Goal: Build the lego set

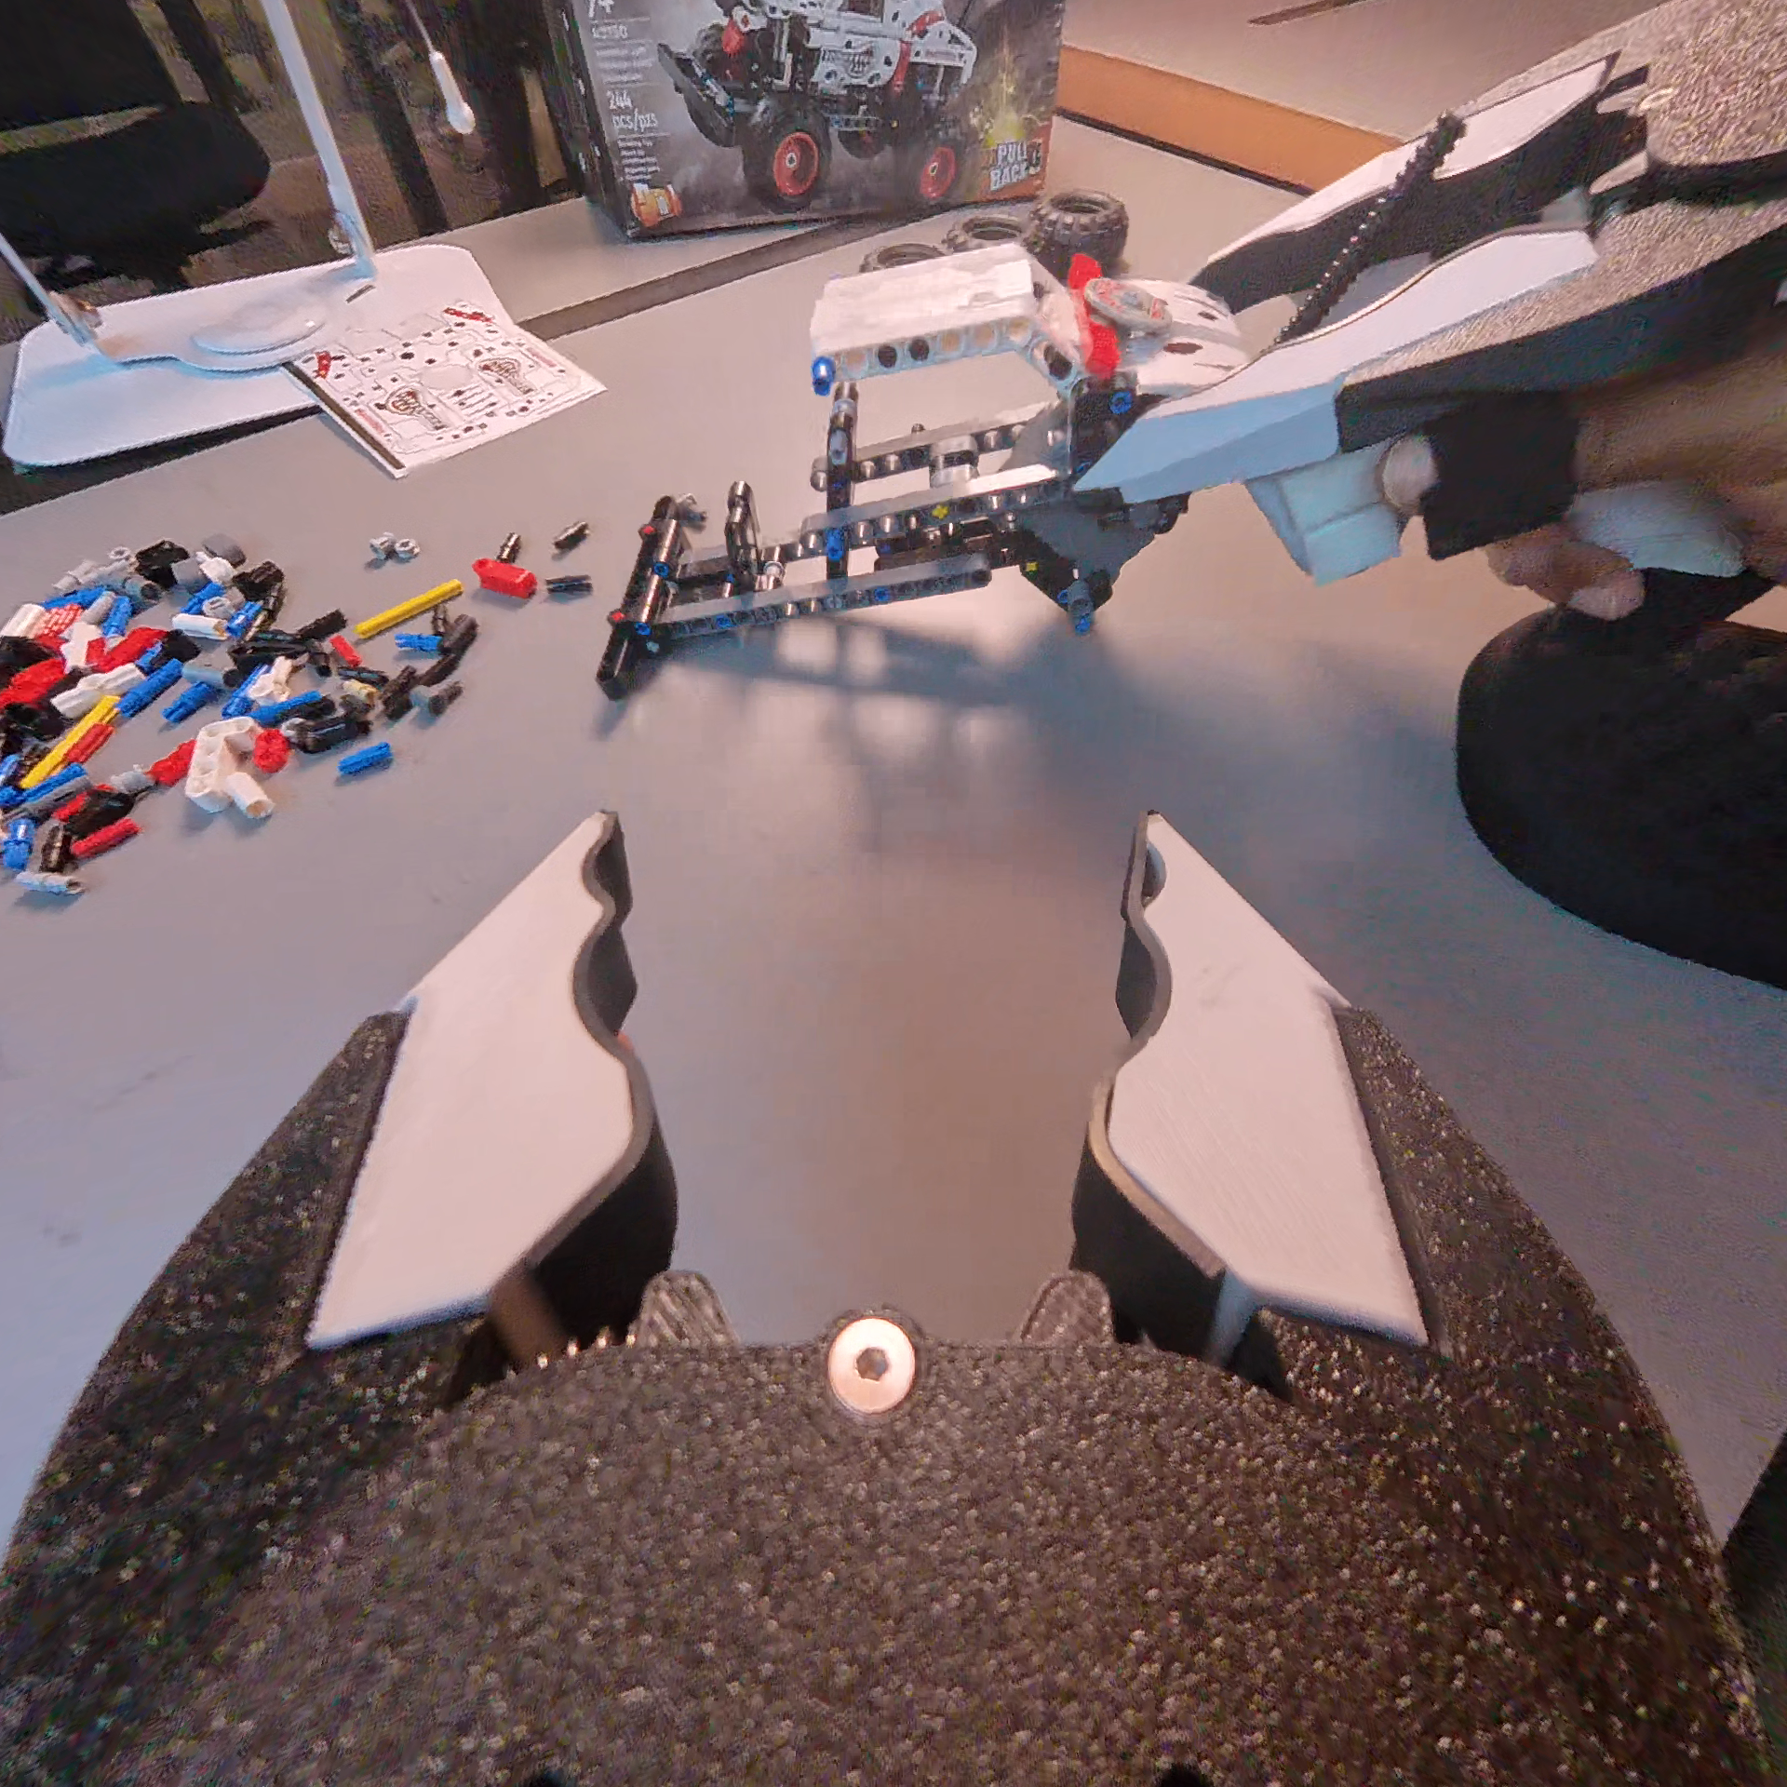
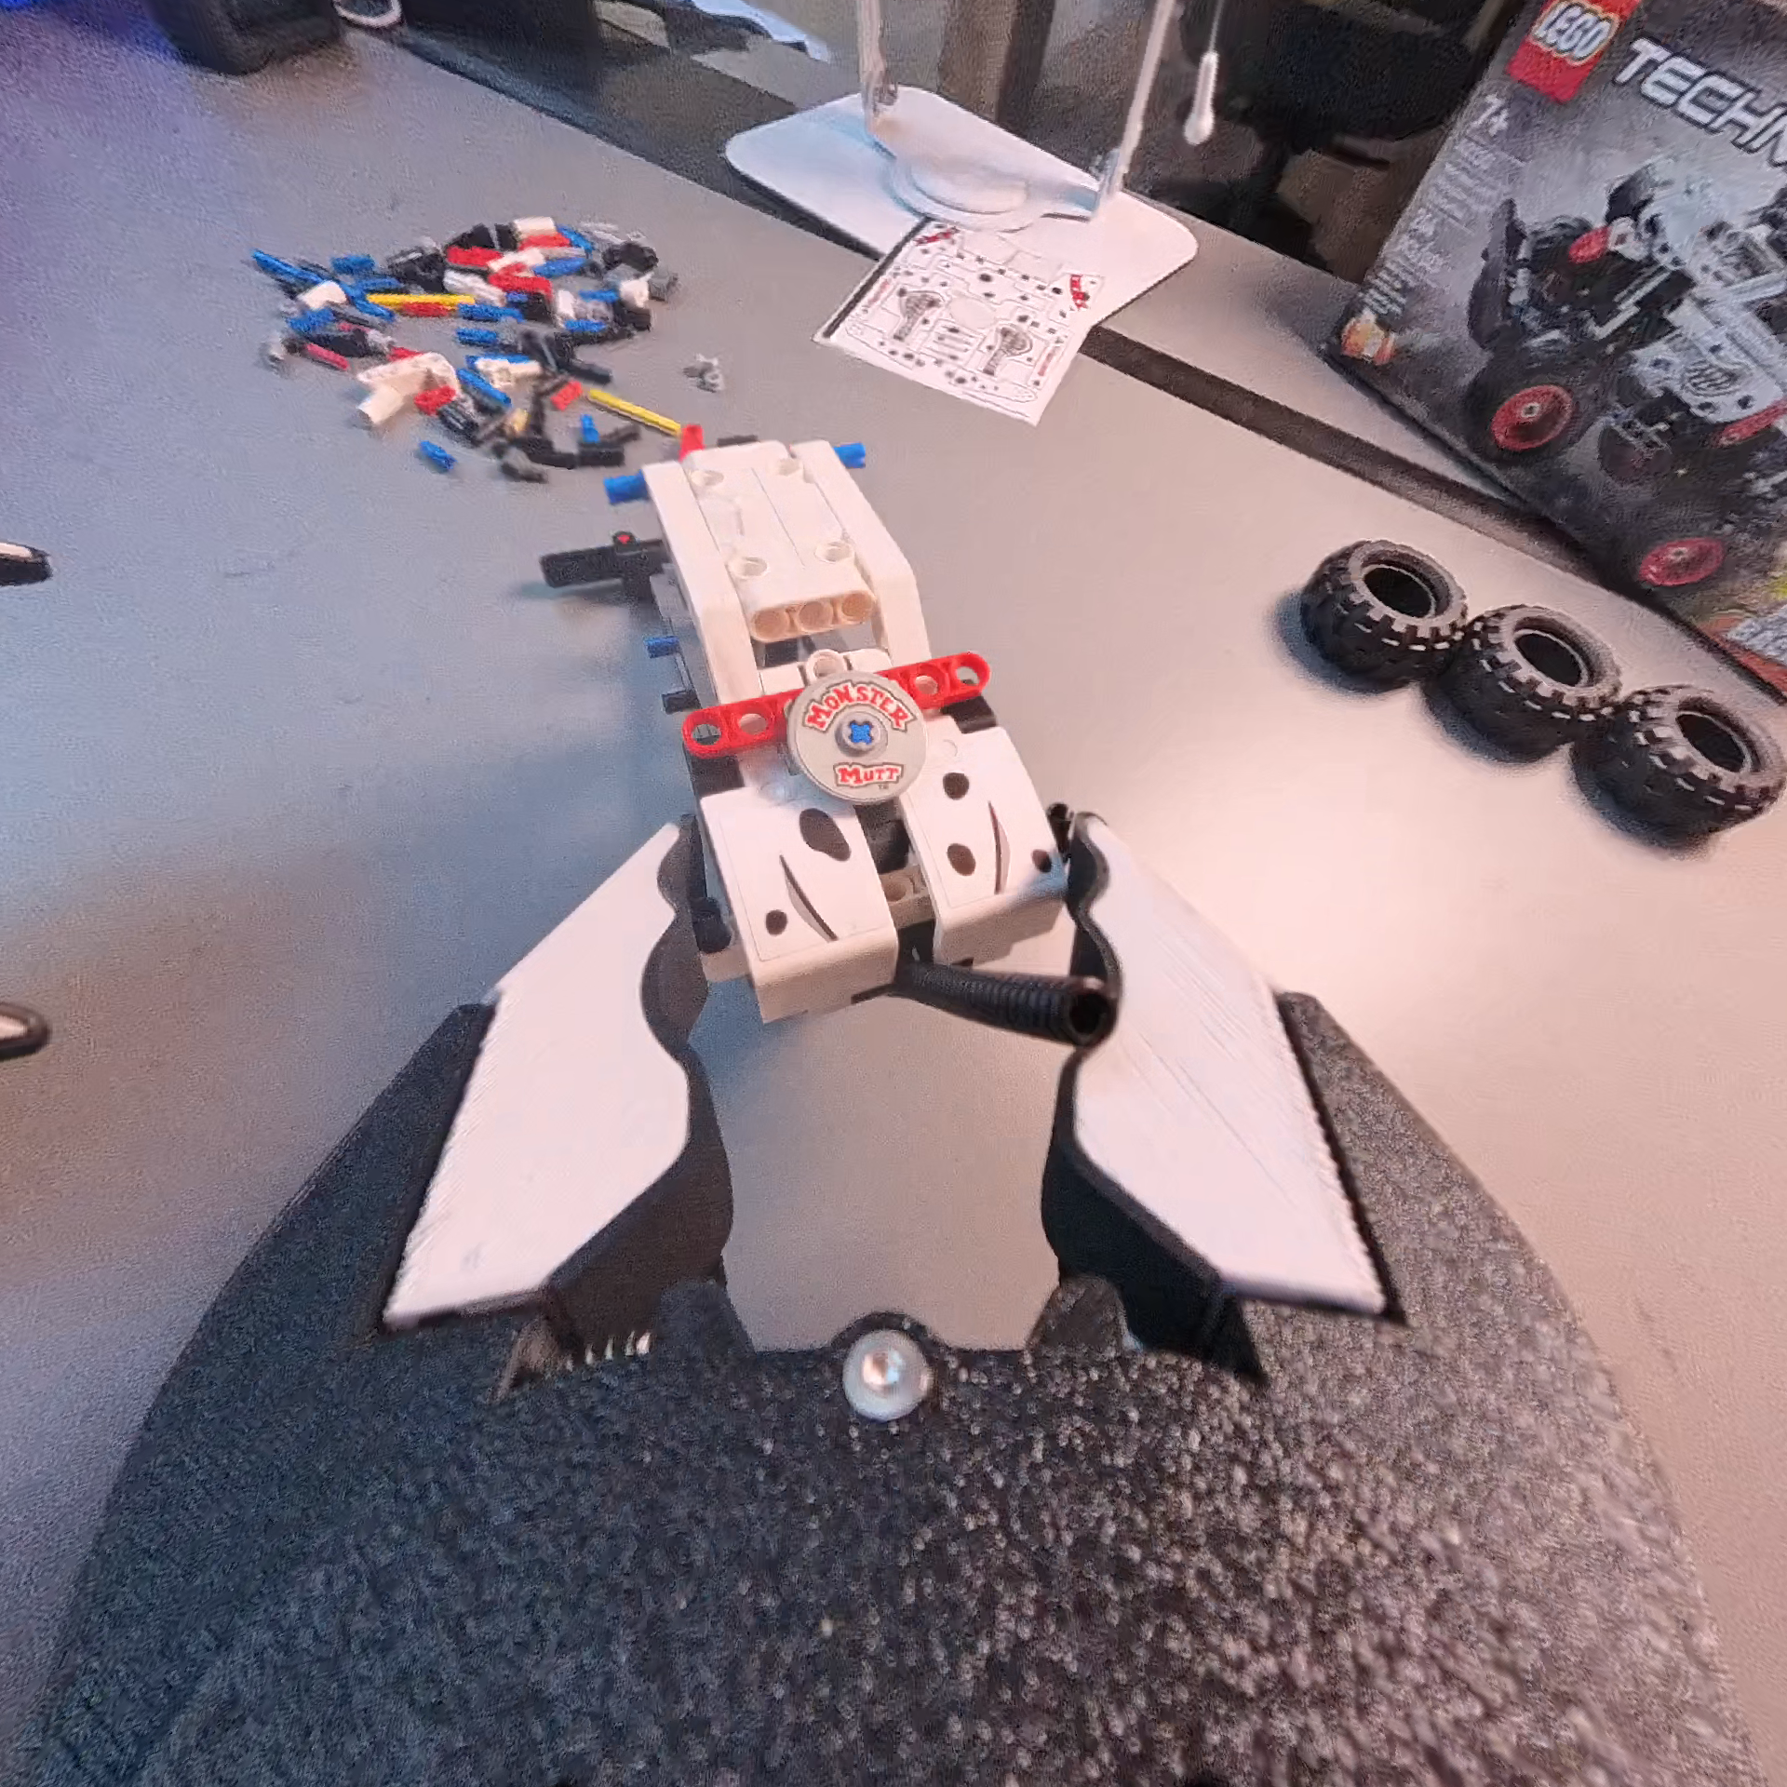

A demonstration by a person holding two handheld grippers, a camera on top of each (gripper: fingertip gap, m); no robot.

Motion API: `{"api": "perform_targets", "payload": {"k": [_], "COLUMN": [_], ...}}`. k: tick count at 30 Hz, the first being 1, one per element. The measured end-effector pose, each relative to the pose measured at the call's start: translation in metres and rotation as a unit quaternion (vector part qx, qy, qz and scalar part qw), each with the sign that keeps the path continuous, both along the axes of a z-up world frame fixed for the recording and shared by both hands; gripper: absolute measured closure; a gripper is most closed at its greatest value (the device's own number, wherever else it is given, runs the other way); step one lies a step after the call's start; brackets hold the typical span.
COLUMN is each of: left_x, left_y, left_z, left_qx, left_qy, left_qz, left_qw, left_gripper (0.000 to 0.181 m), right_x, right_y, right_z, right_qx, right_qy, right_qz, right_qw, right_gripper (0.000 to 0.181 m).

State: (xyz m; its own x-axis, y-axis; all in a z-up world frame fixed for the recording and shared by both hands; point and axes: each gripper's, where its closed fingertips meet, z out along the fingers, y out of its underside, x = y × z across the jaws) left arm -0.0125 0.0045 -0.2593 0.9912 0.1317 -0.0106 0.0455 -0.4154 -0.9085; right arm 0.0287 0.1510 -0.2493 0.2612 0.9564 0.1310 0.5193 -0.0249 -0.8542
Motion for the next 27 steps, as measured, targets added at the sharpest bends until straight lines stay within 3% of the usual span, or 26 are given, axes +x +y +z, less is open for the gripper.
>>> {"api": "perform_targets", "payload": {"k": [8, 12, 15, 20, 27], "left_x": [0.035, 0.033, 0.031, 0.030, 0.036], "left_y": [0.006, 0.007, 0.009, 0.013, 0.012], "left_z": [0.001, 0.002, -0.001, -0.004, -0.007], "left_qx": [-0.002, 0.000, -0.010, -0.020, -0.021], "left_qy": [0.014, 0.011, 0.009, 0.012, 0.008], "left_qz": [-0.041, -0.039, -0.036, -0.039, -0.049], "left_qw": [0.999, 0.999, 0.999, 0.999, 0.999], "left_gripper": [0.079, 0.079, 0.077, 0.077, 0.077], "right_x": [0.009, 0.012, 0.014, 0.026, 0.023], "right_y": [-0.016, -0.020, -0.032, -0.046, -0.029], "right_z": [-0.003, -0.003, -0.003, 0.001, -0.017], "right_qx": [0.031, 0.019, -0.002, -0.026, 0.034], "right_qy": [-0.007, -0.017, -0.029, -0.020, -0.016], "right_qz": [0.002, 0.042, 0.111, 0.195, 0.224], "right_qw": [0.999, 0.999, 0.993, 0.980, 0.974], "right_gripper": [0.112, 0.105, 0.093, 0.101, 0.087]}}
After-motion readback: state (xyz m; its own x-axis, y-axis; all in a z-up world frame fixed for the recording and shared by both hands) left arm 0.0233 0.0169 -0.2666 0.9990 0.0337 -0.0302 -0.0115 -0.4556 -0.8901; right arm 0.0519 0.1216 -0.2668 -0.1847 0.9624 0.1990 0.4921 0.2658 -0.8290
